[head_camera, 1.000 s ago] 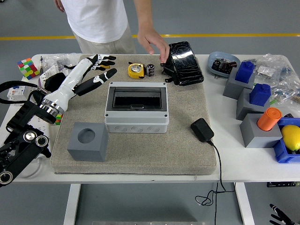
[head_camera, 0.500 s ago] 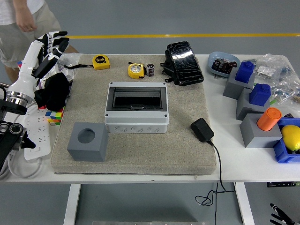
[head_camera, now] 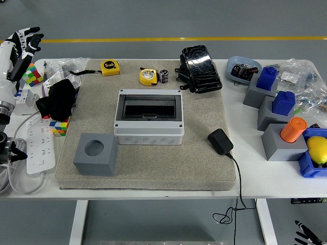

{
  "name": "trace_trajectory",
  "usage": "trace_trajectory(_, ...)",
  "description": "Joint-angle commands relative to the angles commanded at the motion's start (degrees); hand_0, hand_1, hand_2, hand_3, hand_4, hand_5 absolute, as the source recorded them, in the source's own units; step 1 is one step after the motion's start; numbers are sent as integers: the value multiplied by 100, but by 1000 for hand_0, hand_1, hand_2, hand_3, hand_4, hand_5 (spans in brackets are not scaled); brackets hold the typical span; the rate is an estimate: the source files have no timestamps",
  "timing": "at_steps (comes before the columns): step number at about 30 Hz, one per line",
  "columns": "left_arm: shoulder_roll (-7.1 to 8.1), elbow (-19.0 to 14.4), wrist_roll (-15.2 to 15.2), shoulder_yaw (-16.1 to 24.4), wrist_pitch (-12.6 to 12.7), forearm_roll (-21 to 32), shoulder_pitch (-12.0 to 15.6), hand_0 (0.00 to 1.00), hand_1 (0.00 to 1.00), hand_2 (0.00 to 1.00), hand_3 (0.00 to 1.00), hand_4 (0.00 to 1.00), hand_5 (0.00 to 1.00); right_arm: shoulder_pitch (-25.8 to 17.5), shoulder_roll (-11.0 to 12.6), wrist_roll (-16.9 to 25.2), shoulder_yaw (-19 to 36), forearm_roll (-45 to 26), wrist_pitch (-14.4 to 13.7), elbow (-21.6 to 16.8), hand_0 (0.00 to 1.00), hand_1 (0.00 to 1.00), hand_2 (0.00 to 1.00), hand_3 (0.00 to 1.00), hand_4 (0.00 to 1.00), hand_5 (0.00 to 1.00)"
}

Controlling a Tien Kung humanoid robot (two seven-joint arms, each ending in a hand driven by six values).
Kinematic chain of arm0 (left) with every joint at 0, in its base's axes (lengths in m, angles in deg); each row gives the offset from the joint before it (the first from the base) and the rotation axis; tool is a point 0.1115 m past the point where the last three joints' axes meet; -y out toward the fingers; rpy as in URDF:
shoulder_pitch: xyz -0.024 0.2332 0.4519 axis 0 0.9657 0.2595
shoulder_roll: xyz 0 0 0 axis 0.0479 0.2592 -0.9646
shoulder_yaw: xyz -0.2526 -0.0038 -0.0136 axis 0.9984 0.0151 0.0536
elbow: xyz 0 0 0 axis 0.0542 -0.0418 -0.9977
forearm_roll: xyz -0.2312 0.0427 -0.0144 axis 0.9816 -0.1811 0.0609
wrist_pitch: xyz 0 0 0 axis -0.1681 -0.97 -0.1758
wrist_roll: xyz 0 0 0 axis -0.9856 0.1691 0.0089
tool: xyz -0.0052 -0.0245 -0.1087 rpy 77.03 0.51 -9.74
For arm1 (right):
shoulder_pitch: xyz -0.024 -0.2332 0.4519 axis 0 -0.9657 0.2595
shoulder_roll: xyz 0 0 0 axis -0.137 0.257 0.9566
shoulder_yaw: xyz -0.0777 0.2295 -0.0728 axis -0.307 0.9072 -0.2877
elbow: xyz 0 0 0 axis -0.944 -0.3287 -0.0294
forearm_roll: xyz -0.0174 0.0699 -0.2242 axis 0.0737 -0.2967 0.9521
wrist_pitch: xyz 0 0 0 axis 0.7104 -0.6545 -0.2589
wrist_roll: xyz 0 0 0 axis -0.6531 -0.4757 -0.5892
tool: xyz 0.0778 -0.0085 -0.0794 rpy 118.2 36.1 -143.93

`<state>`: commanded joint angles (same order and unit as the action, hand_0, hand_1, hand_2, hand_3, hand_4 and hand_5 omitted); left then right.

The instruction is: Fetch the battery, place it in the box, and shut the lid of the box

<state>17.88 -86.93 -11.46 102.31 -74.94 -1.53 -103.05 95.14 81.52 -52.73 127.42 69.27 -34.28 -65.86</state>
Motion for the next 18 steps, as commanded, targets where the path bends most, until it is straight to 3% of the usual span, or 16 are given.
trace_trajectory(7,-49,-30,-3,214,-32,-11,-21,638,766,737,765,998,889,107,-1,-7,-5,9,-3,0,625,687,670,547,910,482)
trace_trajectory(11,36,6,-6,174,-51,24,-147,638,766,737,765,998,889,266,13,48,-474,-326,49,-2,625,687,670,547,910,482)
trace_trajectory(18,27,-108,-12,160,-87,40,-13,640,767,740,764,998,889,85,152,-87,-151,-80,1,0,625,687,670,548,911,482)
